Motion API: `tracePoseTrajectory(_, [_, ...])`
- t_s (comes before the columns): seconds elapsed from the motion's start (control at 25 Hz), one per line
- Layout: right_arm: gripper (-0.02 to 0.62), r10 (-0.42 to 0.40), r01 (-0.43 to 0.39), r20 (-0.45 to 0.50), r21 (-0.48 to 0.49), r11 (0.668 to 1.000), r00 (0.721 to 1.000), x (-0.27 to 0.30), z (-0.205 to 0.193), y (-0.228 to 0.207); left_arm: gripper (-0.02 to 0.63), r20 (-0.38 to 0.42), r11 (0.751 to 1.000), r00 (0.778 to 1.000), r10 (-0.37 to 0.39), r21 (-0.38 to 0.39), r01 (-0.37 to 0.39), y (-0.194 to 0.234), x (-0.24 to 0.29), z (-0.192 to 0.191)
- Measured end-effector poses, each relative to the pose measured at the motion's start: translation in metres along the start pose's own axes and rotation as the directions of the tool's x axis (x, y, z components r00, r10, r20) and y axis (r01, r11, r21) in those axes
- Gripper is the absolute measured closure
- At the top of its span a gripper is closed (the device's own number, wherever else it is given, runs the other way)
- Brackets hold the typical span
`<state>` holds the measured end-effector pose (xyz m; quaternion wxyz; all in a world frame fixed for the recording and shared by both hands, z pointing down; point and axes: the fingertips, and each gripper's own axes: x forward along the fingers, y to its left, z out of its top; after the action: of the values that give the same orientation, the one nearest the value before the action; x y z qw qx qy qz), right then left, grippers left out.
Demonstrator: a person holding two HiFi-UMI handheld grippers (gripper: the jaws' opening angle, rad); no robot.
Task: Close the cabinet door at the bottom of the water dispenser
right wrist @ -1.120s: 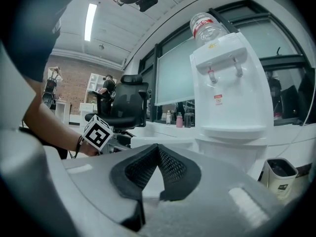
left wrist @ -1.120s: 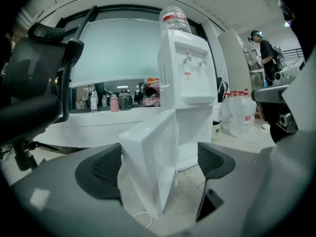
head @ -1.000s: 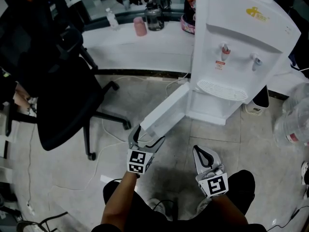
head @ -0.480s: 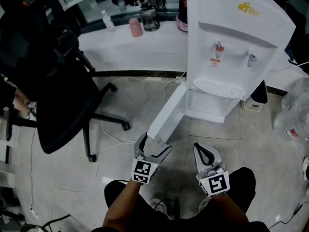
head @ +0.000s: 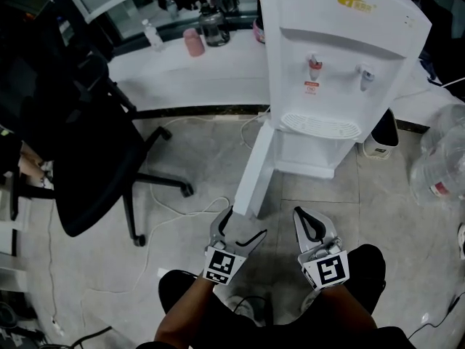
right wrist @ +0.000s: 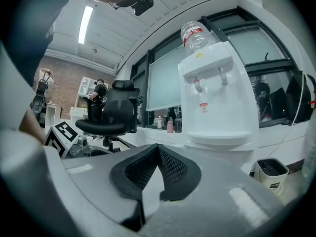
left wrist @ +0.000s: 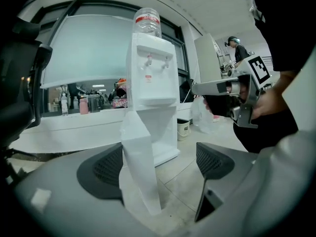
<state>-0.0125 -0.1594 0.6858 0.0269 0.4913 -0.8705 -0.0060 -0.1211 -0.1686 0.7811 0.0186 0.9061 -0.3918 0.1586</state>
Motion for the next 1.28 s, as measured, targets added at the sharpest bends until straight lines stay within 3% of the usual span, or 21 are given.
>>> tracePoseTrajectory(0.36, [0.592, -0.109, 0.11, -0.016, 0.021, 0.994, 0.994, -0.022, -0.001, -0.033, 0.137, 0.034, 0.995, 0.995, -0.098, -0.008, 0.098, -0.047, 0.02, 0.018])
tracePoseTrajectory(0.68, [0.592, -0.206, 0.204, -0.035, -0.033, 0.978, 0.978, -0.047, 0.004, -0.063, 0.163, 0.051, 0.981, 0.98, -0.194, 0.015, 0.194, -0.09, 0.044, 0.029])
tracePoseTrajectory(0.8, [0.592, -0.203, 0.199, -0.031, -0.105, 0.974, 0.979, -0.052, 0.013, -0.07, 0.174, 0.053, 0.977, 0.976, -0.212, 0.009, 0.211, -0.1, 0.052, 0.034])
tracePoseTrajectory(1.0, [0.592, -0.22, 0.213, -0.078, -0.088, 0.973, 0.972, -0.064, 0.012, -0.1, 0.171, 0.069, 0.975, 0.973, -0.222, -0.011, 0.223, -0.118, 0.068, 0.043])
tracePoseTrajectory(1.16, [0.591, -0.18, 0.153, -0.114, -0.212, 0.965, 0.977, -0.076, 0.002, -0.113, 0.166, 0.083, 0.972, 0.969, -0.234, -0.016, 0.236, -0.134, 0.083, 0.049])
tracePoseTrajectory(1.28, [0.592, -0.204, 0.175, -0.107, -0.237, 0.956, 0.973, -0.085, -0.013, -0.13, 0.166, 0.097, 0.969, 0.965, -0.243, -0.014, 0.245, -0.144, 0.098, 0.058])
